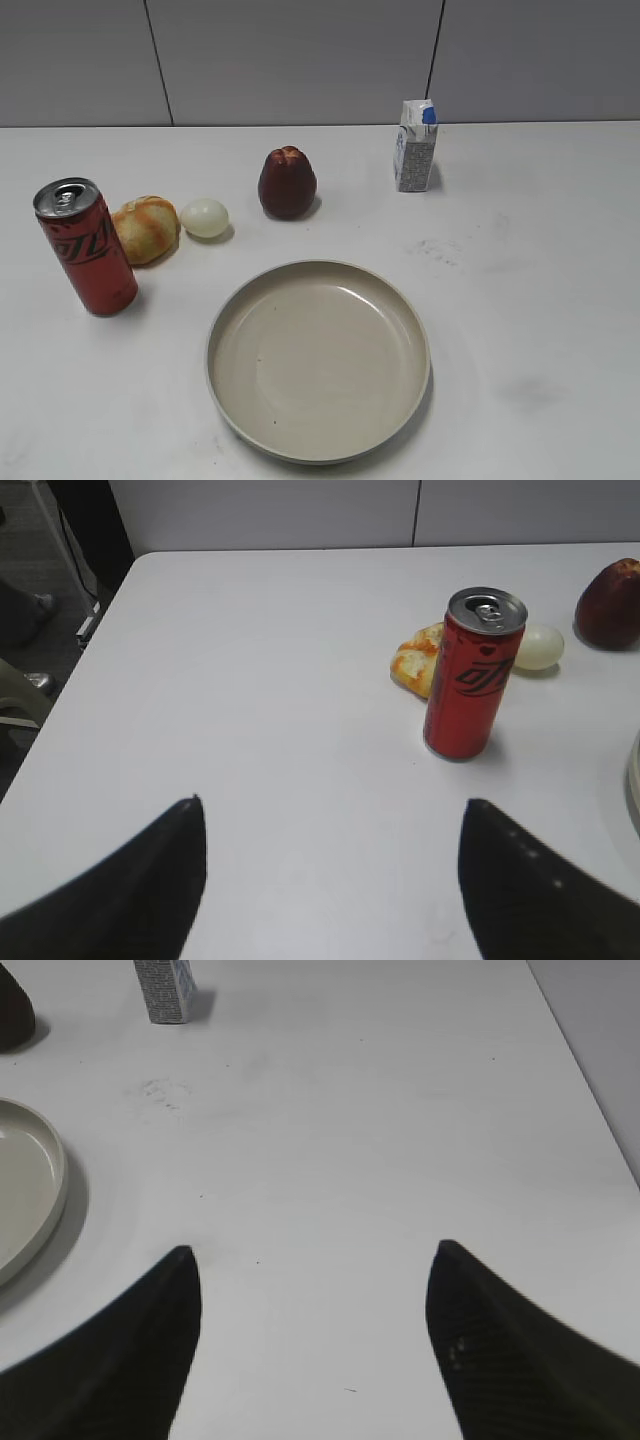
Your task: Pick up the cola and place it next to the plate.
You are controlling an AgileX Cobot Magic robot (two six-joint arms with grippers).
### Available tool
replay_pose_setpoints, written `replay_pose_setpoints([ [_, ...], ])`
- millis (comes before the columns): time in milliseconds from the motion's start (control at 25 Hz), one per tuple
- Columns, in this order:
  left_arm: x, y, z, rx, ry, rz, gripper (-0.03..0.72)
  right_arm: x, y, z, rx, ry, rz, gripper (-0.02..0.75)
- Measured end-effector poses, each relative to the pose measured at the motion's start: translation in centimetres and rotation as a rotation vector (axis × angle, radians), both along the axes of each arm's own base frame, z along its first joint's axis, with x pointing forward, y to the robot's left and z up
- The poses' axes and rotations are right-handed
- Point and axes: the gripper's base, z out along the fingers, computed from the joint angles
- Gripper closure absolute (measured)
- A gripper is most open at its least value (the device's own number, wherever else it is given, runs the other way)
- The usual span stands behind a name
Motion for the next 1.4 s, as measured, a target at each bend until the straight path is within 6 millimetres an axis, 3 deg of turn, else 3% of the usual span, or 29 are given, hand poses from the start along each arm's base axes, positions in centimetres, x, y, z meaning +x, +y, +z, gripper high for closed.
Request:
replay_pose_setpoints([
  [520, 0.0, 0.0, 0.0, 0.0, 0.002, 0.0, 0.101, 0.0, 0.0, 0.0, 0.0, 0.0, 0.0, 0.203],
  [680, 1.4, -0.1, 0.9, 0.001, 0.035, 0.002, 0.08, 0.0, 0.0, 0.0, 0.0, 0.0, 0.0, 0.203],
  [800, 4.3, -0.2, 2.2, 0.002, 0.092, 0.004, 0.029, 0.0, 0.0, 0.0, 0.0, 0.0, 0.0, 0.203],
  [920, 8.2, -0.7, 3.4, -0.031, 0.188, -0.011, 0.024, 0.0, 0.0, 0.0, 0.0, 0.0, 0.0, 0.203],
  [1160, 17.4, -2.2, 6.0, -0.091, 0.415, -0.058, 0.024, 0.0, 0.0, 0.0, 0.0, 0.0, 0.0, 0.203],
  [1320, 22.8, -3.7, 6.8, -0.059, 0.507, -0.129, 0.024, 0.0, 0.0, 0.0, 0.0, 0.0, 0.0, 0.203],
  [1400, 24.5, -4.8, 6.6, -0.042, 0.546, -0.169, 0.024, 0.0, 0.0, 0.0, 0.0, 0.0, 0.0, 0.203],
])
